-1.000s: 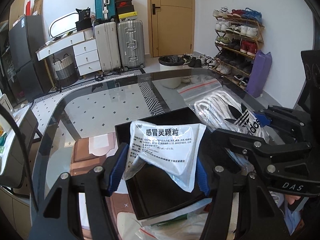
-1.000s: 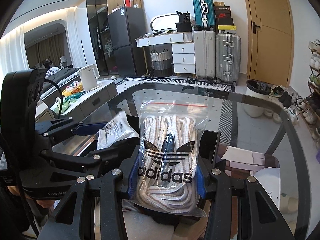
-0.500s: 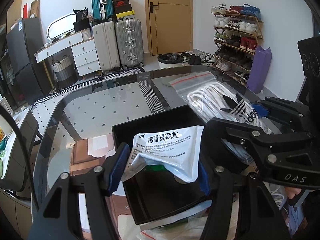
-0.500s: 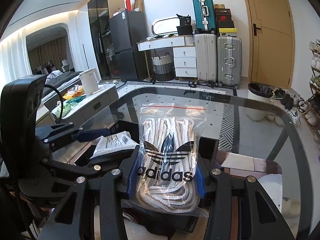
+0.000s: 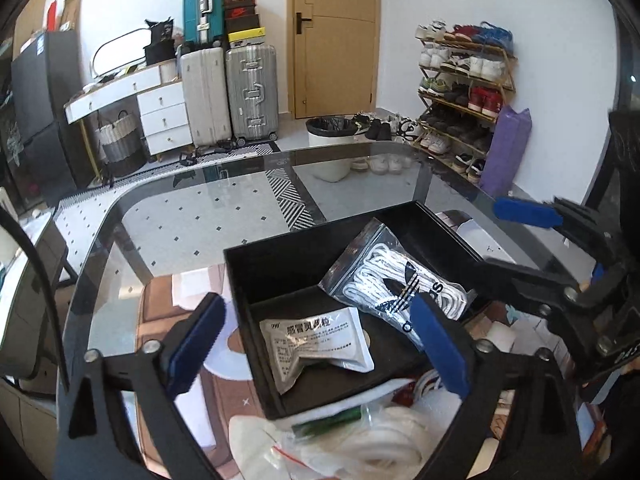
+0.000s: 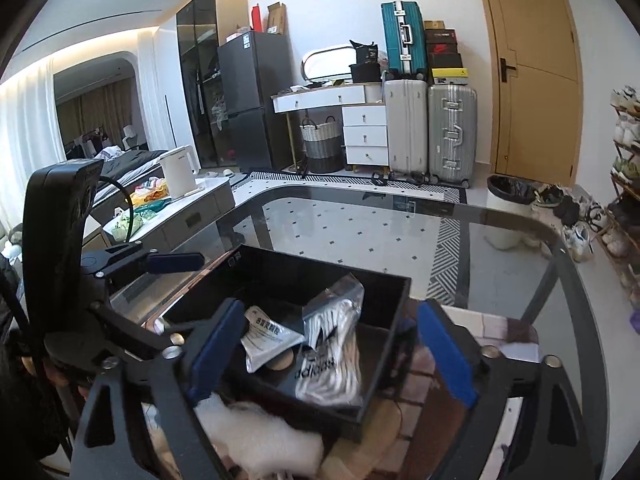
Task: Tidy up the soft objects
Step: 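Move both grippers back toward the remaining items on the mat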
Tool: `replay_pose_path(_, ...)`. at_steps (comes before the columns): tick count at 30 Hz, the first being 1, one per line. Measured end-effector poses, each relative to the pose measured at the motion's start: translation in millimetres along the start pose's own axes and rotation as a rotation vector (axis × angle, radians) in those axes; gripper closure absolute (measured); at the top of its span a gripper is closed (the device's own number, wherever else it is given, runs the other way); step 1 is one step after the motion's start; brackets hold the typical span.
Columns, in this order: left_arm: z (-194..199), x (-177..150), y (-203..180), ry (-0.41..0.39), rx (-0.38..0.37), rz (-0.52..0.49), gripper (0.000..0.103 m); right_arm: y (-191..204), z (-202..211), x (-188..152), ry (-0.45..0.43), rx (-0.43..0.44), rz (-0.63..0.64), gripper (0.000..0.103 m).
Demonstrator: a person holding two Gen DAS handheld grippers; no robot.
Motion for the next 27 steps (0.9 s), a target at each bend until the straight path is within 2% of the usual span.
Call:
replay_pose_path(5, 14.6, -6.2, 3.1, -0.02, 0.006, 0.033, 0.0, -1.6, 14.5, -11.8, 0.005, 0.003, -0.026, 0.001)
replay_pose_path(9, 25.5, -17.5, 4.4, -0.028, 0.037, 0.042, 0.0, 2.3, 24.7, -22.5, 0.007, 0.015, -0.041, 0.001)
replay_pose_path(27, 72.6, -63.2, 2.6, -0.062, 0.031, 0.055, 0.0, 10.4, 63.4, -77.8, 0.04, -0.034, -0.119, 0.001)
Point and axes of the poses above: each gripper's, at about its wrist camera, not at the fingertips, and z roughly against the way its jaws point, y to its left, x to its top, the point moved 3 cm from there along -z, roughly the way its jaws point, and after that the axes turned 5 degrees about -z, right-handed, at the moved point
